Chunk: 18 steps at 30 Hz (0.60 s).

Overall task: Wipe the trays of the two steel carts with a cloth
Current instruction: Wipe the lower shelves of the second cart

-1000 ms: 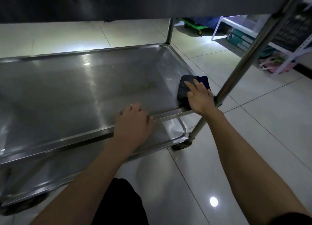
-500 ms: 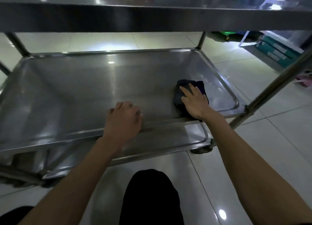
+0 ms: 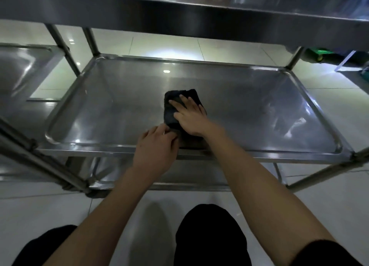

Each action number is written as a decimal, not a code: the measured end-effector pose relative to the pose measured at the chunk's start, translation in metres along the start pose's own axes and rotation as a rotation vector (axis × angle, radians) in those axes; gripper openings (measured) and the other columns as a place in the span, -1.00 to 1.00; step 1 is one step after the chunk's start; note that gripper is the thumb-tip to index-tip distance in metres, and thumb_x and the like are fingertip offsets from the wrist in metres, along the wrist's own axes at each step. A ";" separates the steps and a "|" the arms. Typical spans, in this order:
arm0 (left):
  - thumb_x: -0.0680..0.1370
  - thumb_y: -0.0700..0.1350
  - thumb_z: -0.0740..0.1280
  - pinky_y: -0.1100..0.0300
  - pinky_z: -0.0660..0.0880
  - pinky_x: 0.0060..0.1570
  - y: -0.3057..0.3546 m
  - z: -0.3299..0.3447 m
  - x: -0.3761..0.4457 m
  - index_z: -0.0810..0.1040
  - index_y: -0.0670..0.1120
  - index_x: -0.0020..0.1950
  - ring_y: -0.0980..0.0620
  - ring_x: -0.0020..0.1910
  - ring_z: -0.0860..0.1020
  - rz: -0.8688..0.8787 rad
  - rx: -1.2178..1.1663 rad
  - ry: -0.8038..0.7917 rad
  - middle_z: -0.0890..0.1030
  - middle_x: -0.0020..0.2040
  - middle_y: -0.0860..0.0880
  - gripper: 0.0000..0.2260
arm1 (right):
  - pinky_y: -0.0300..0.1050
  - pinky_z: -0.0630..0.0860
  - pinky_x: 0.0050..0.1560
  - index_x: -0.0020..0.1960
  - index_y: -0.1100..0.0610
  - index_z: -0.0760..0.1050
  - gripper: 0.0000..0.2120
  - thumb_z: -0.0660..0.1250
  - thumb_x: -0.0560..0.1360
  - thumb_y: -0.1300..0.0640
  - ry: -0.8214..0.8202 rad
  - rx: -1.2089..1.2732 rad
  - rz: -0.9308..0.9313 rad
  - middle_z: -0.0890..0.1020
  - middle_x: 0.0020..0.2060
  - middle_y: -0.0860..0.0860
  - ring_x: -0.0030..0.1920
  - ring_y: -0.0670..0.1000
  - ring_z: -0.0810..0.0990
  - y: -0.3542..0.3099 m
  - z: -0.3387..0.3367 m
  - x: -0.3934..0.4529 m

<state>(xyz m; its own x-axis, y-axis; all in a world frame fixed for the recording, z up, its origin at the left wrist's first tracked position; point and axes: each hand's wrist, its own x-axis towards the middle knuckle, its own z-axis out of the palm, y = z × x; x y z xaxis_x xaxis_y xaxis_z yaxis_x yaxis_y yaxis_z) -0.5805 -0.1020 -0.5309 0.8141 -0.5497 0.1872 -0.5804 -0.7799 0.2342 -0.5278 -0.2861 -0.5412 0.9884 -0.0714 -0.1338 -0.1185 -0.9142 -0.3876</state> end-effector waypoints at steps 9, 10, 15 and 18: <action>0.60 0.06 0.16 -0.06 0.43 0.17 0.051 0.006 0.017 0.56 -0.03 0.09 -0.08 0.18 0.45 0.036 0.041 -0.052 0.51 0.15 -0.02 -0.74 | 0.14 -0.16 0.52 0.58 -0.26 -0.01 -0.47 -0.05 0.62 -0.06 0.076 0.002 0.154 -0.10 0.62 -0.10 0.60 0.02 -0.14 0.086 -0.034 -0.056; 0.61 0.07 0.16 -0.06 0.43 0.17 0.066 0.009 0.022 0.57 -0.02 0.12 -0.08 0.20 0.44 0.073 0.035 -0.065 0.51 0.16 -0.01 -0.73 | 0.15 -0.15 0.53 0.58 -0.25 0.00 -0.48 -0.05 0.63 -0.06 0.088 -0.001 0.184 -0.09 0.62 -0.09 0.60 0.03 -0.13 0.102 -0.040 -0.065; 0.59 0.14 0.17 -0.07 0.40 0.17 0.154 0.032 0.047 0.56 0.02 0.10 -0.09 0.22 0.44 0.258 0.005 -0.140 0.52 0.17 -0.03 -0.72 | 0.18 -0.11 0.52 0.58 -0.22 0.04 -0.50 -0.03 0.65 -0.05 0.169 0.007 0.368 -0.03 0.62 -0.07 0.60 0.07 -0.07 0.185 -0.068 -0.122; 0.60 0.15 0.15 -0.14 0.40 0.19 0.192 0.045 0.058 0.56 0.02 0.13 -0.11 0.24 0.44 0.313 0.015 -0.180 0.50 0.18 -0.07 -0.69 | 0.17 -0.09 0.54 0.59 -0.19 0.06 -0.52 -0.04 0.67 -0.03 0.210 0.019 0.471 -0.01 0.62 -0.05 0.60 0.09 -0.06 0.230 -0.084 -0.155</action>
<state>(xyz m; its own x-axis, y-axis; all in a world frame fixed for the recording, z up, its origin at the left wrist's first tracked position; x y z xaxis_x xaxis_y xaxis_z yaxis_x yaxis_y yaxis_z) -0.6441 -0.2976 -0.5180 0.5874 -0.8057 0.0759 -0.8031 -0.5687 0.1778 -0.7002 -0.5184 -0.5330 0.8247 -0.5542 -0.1126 -0.5554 -0.7562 -0.3461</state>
